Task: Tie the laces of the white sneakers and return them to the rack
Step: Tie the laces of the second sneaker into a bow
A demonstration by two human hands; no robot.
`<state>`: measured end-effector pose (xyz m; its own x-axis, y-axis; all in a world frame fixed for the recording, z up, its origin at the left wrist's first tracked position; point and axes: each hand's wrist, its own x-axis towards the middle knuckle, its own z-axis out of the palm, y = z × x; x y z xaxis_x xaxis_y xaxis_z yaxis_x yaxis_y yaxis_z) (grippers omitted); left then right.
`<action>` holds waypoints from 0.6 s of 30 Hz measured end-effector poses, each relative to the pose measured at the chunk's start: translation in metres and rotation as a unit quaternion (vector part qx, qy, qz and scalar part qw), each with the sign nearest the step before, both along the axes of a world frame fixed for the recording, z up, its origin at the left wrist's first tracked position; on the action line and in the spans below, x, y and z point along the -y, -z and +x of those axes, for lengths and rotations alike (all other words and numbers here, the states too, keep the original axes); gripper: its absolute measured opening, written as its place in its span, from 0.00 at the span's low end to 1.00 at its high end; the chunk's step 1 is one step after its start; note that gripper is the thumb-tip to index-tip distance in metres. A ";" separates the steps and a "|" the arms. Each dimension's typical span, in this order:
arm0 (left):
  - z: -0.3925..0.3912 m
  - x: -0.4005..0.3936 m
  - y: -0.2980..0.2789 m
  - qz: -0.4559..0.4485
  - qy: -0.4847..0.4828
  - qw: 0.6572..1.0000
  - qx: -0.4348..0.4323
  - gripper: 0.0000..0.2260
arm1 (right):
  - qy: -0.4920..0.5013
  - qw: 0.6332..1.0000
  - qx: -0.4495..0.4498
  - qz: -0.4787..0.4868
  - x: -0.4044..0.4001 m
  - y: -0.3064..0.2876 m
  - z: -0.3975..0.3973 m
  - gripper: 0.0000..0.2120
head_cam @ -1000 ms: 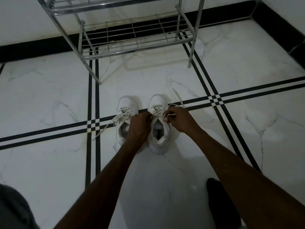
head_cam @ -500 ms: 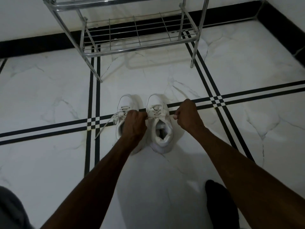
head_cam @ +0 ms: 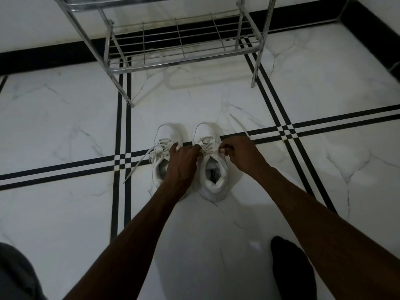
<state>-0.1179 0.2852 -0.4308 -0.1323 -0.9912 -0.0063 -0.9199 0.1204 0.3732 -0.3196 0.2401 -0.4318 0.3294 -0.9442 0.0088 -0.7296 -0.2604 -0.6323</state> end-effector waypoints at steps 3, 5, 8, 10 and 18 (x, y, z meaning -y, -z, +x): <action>-0.002 0.001 -0.007 0.008 0.025 1.000 -0.001 0.27 | -0.011 1.000 -0.012 0.007 0.004 -0.006 0.002 0.05; -0.002 0.007 -0.008 0.003 0.012 1.000 -0.010 0.25 | -0.019 1.000 -0.010 0.018 0.005 -0.007 0.004 0.09; -0.002 0.018 -0.010 -0.004 -0.013 1.000 -0.019 0.16 | -0.011 1.000 -0.028 0.006 0.005 -0.001 0.004 0.08; -0.004 0.018 -0.011 0.005 -0.002 1.000 0.018 0.14 | 0.004 1.000 -0.029 -0.004 0.004 0.002 0.002 0.05; 0.003 -0.004 0.000 -0.045 0.020 0.995 0.085 0.19 | 0.052 0.998 -0.017 0.016 -0.005 0.014 -0.001 0.08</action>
<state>-0.1152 0.2889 -0.4305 -0.1766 -0.9826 0.0569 -0.9627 0.1844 0.1979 -0.3208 0.2447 -0.4453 0.2293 -0.9729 -0.0312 -0.7727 -0.1624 -0.6137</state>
